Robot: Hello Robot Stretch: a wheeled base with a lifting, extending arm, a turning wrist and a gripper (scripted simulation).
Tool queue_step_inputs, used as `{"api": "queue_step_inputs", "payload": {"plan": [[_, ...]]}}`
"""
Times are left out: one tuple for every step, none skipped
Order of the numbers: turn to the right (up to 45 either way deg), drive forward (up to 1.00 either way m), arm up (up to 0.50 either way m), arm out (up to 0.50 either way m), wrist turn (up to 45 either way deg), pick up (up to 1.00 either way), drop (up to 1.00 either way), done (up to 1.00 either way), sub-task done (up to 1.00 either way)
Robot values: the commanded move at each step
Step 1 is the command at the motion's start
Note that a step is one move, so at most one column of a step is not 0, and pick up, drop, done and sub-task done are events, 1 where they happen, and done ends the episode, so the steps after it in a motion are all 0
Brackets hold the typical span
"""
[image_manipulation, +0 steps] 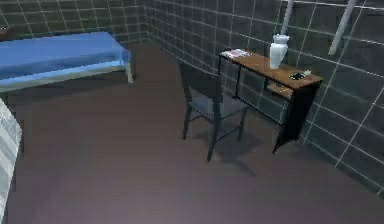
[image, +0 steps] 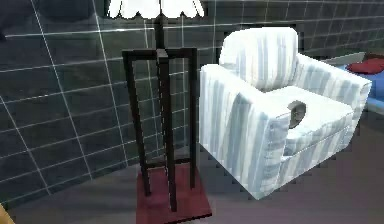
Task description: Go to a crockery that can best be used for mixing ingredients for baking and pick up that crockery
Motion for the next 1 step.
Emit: {"api": "queue_step_inputs", "payload": {"plan": [[-45.0, 0.0, 0.0, 0.0, 0.0, 0.0, 0.0, 0.0, 0.0]]}}
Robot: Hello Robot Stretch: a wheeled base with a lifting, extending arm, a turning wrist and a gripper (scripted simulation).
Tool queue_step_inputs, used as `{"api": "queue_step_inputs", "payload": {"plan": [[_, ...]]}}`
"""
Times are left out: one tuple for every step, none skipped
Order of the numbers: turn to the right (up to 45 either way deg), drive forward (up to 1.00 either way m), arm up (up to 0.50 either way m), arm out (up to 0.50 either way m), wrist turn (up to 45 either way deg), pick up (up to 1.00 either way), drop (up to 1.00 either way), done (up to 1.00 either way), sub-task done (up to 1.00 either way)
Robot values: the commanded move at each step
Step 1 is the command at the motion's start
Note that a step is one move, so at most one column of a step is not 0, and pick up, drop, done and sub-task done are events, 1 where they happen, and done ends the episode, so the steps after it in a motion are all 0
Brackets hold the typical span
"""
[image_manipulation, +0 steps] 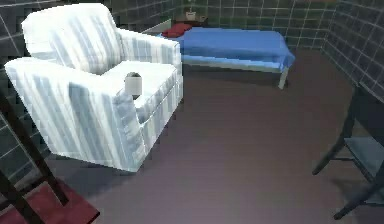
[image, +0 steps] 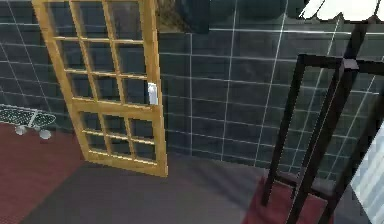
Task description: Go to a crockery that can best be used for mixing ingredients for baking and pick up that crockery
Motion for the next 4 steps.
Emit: {"api": "queue_step_inputs", "payload": {"plan": [[-45.0, 0.0, 0.0, 0.0, 0.0, 0.0, 0.0, 0.0, 0.0], [-3.0, 0.0, 0.0, 0.0, 0.0, 0.0, 0.0, 0.0, 0.0], [0.0, 1.0, 0.0, 0.0, 0.0, 0.0, 0.0, 0.0, 0.0], [0.0, 0.3, 0.0, 0.0, 0.0, 0.0, 0.0, 0.0, 0.0]]}}
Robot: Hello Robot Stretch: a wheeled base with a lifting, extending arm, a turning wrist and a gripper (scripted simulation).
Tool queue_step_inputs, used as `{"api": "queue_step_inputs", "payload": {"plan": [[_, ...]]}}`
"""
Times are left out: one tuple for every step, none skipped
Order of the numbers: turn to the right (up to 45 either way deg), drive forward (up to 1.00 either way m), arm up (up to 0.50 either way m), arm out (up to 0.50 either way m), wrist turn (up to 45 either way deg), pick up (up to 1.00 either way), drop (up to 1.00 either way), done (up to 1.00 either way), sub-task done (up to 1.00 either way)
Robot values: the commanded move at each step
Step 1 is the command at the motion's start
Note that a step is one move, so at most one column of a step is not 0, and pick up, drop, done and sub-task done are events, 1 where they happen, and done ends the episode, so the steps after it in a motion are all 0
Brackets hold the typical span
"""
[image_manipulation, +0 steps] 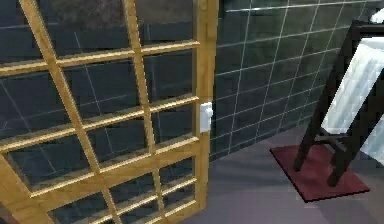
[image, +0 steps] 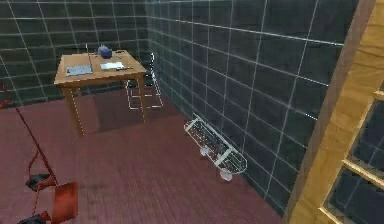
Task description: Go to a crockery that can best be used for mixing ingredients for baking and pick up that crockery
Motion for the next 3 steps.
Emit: {"api": "queue_step_inputs", "payload": {"plan": [[-24.0, 0.0, 0.0, 0.0, 0.0, 0.0, 0.0, 0.0, 0.0], [0.0, 0.6, 0.0, 0.0, 0.0, 0.0, 0.0, 0.0, 0.0], [-45.0, 0.0, 0.0, 0.0, 0.0, 0.0, 0.0, 0.0, 0.0]]}}
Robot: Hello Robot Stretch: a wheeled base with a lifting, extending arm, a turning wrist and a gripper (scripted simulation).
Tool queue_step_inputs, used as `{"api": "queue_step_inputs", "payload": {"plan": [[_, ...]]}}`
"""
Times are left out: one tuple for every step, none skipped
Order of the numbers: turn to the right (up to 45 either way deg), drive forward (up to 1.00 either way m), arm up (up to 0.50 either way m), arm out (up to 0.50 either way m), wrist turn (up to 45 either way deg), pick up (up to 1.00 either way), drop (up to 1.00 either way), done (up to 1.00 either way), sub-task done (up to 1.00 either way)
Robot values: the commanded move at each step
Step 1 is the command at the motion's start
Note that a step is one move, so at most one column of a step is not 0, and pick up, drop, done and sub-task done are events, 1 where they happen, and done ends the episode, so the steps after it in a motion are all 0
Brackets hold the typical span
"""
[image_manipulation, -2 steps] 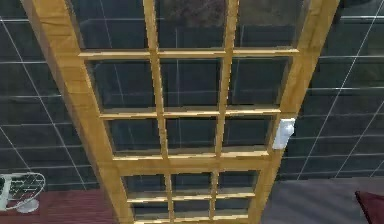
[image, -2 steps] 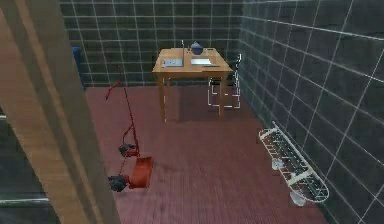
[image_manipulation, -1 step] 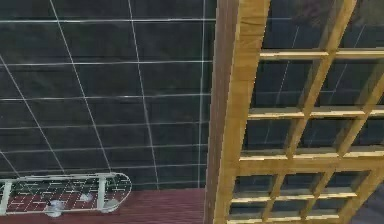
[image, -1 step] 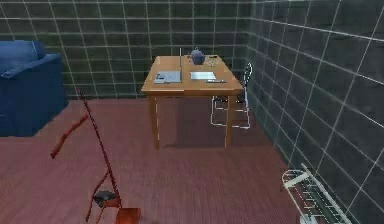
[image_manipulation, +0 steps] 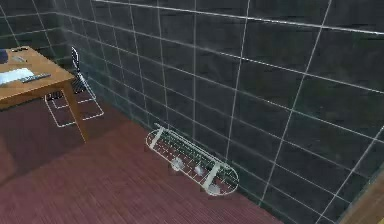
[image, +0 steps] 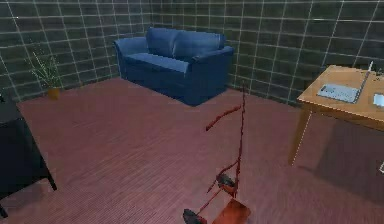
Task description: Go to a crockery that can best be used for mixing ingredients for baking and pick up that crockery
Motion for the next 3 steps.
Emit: {"api": "queue_step_inputs", "payload": {"plan": [[-30.0, 0.0, 0.0, 0.0, 0.0, 0.0, 0.0, 0.0, 0.0], [0.0, 1.0, 0.0, 0.0, 0.0, 0.0, 0.0, 0.0, 0.0], [-12.0, 0.0, 0.0, 0.0, 0.0, 0.0, 0.0, 0.0, 0.0]]}}
